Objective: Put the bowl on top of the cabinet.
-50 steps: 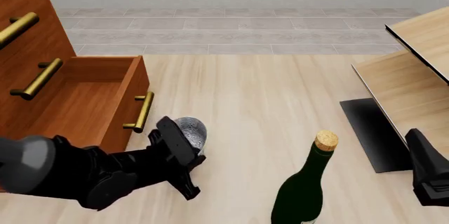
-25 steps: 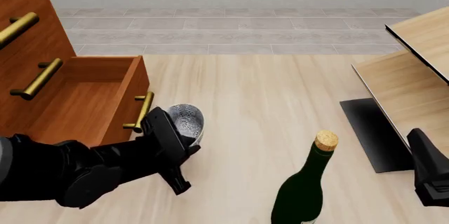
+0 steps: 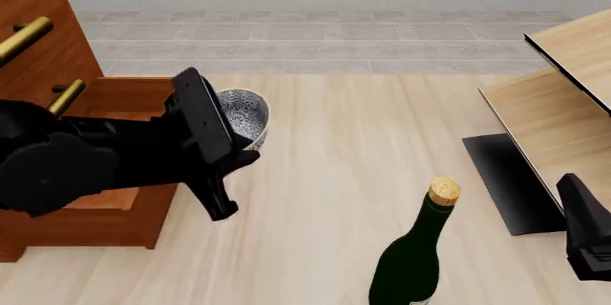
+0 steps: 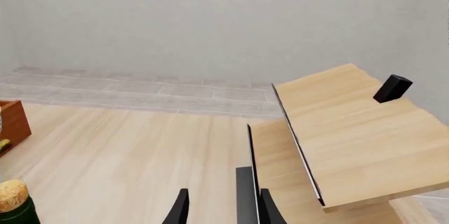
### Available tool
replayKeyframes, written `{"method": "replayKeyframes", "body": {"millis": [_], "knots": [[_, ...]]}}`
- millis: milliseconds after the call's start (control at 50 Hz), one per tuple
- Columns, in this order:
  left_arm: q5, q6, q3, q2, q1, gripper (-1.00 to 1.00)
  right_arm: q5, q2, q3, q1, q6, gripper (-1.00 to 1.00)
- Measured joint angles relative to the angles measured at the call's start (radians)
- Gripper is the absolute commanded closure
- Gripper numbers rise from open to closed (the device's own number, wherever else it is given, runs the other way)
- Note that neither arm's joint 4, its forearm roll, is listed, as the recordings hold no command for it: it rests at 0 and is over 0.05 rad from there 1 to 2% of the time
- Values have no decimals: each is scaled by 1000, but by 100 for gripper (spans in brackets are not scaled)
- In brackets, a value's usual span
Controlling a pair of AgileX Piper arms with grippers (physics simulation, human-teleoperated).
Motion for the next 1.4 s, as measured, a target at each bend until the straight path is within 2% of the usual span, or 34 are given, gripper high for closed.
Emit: {"method": "replayKeyframes", "body": {"millis": [160, 340, 640, 840, 980, 1120, 1400], "knots": [[191, 21, -120, -43, 14, 100, 0, -1, -1, -2, 3, -100], [396, 57, -296, -61, 46, 100, -1, -2, -2, -4, 8, -100], [669, 140, -610, -28, 169, 100, -2, -2, -3, -5, 15, -100], [823, 160, -834, 15, 249, 100, -1, -3, -4, -5, 18, -100], [908, 176, -985, 54, 319, 100, -1, -3, -6, -4, 20, -100], [957, 198, -1090, 89, 411, 100, -2, -3, -6, -4, 20, -100], [993, 233, -1190, 120, 589, 100, -3, -3, -7, -3, 22, -100]]}}
